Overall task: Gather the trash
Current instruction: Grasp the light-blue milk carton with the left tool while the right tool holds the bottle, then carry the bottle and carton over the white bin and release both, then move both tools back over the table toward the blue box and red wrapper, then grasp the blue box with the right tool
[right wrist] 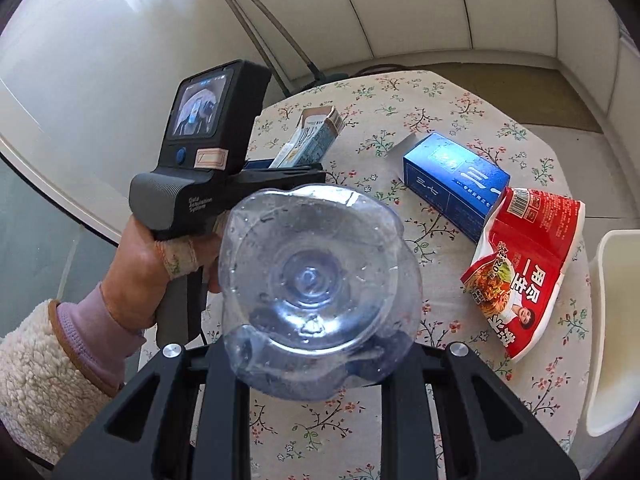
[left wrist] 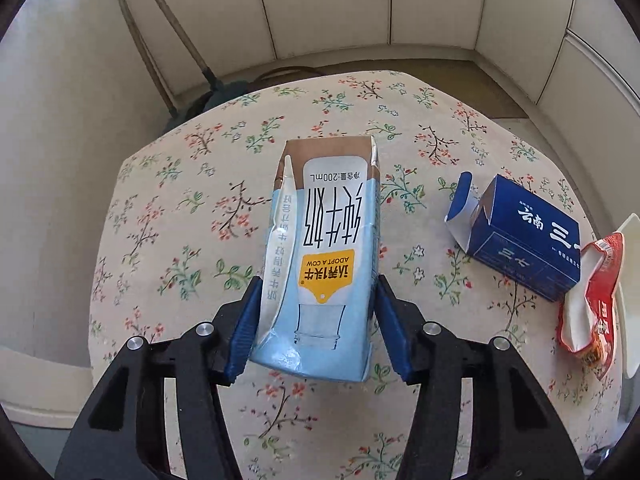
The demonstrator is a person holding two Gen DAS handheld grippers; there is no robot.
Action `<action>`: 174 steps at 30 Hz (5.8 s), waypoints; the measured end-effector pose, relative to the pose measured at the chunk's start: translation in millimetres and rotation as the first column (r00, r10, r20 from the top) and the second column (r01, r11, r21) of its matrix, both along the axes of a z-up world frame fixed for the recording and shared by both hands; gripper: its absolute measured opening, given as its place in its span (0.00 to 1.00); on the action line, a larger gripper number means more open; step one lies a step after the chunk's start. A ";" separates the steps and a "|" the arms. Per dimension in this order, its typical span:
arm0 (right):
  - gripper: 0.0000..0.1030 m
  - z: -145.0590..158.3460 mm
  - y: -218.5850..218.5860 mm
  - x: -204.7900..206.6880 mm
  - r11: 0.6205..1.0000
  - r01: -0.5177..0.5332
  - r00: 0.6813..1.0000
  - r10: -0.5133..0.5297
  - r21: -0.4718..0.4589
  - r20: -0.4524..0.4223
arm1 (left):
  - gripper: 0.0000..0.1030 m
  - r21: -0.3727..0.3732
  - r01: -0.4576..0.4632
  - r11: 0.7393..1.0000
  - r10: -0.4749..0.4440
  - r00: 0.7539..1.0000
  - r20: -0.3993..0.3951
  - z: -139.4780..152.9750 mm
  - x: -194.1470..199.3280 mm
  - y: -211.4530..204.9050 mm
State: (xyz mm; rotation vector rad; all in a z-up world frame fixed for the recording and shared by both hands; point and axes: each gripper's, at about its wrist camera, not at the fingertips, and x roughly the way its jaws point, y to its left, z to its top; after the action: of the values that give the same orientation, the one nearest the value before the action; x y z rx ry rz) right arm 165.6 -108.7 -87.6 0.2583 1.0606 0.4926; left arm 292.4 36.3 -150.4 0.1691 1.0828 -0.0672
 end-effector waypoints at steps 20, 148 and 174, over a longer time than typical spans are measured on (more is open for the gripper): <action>0.21 52.7 -74.1 -40.1 0.991 0.128 0.982 -0.134 0.048 0.132 | 0.51 -0.155 -0.075 0.985 0.094 0.988 0.119 76.0 -107.3 -20.2; 0.93 -76.1 36.7 135.1 0.687 -0.308 0.924 0.382 -0.658 -0.034 | 0.85 -0.266 -0.324 0.908 0.331 0.944 -0.021 35.6 -97.7 47.6; 0.54 -96.6 39.5 162.0 0.826 -0.294 0.956 0.265 -0.480 -0.129 | 0.85 -0.306 -0.353 0.884 0.352 0.934 -0.061 31.2 -95.0 61.5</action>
State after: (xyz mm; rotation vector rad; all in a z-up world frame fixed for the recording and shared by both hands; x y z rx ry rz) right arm 327.6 -69.2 -184.2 -0.3501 1.2513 0.4580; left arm 197.4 97.9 -119.2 -0.3171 1.0769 0.0894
